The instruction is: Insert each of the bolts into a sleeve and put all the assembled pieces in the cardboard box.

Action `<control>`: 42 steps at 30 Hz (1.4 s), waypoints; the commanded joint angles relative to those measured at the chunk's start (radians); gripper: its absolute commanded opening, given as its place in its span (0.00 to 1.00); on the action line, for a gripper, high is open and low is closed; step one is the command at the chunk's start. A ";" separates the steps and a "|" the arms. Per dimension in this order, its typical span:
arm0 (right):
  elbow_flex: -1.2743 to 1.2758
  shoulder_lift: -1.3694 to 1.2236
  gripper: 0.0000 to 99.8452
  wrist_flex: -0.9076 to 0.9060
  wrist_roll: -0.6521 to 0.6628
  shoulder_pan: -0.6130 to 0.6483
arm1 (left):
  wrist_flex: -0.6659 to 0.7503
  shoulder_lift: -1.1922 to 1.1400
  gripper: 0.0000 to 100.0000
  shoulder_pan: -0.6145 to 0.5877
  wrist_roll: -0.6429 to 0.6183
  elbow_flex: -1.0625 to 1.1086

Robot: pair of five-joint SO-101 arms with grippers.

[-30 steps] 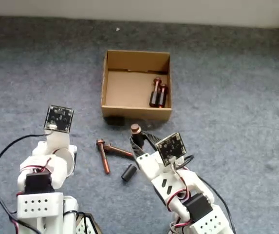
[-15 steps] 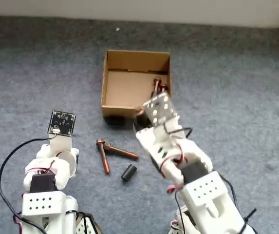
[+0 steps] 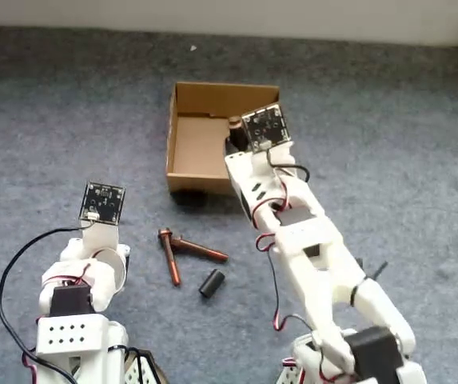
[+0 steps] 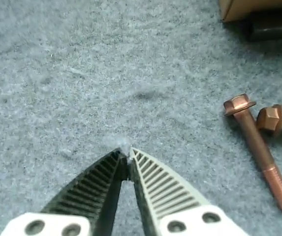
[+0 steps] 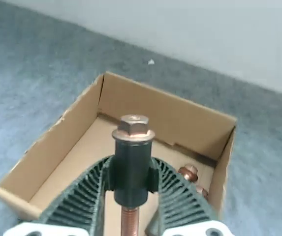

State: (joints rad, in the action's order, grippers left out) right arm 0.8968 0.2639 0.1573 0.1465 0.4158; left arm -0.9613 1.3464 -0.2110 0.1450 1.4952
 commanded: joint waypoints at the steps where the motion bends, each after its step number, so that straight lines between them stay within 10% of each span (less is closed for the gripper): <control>1: -0.102 -0.101 0.01 0.174 0.003 -0.008 | 0.018 0.010 0.01 -0.008 0.005 -0.007; 14: -0.289 -0.417 0.03 0.125 0.003 -0.008 | 0.020 0.010 0.01 -0.007 0.005 -0.007; 42: -0.341 0.249 0.14 -1.211 0.008 0.225 | 0.020 0.010 0.01 -0.153 0.003 -0.042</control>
State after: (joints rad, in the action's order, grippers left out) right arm 0.5854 0.4695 -0.9858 0.1465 0.6015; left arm -0.9582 1.3464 -0.3245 0.1450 1.4952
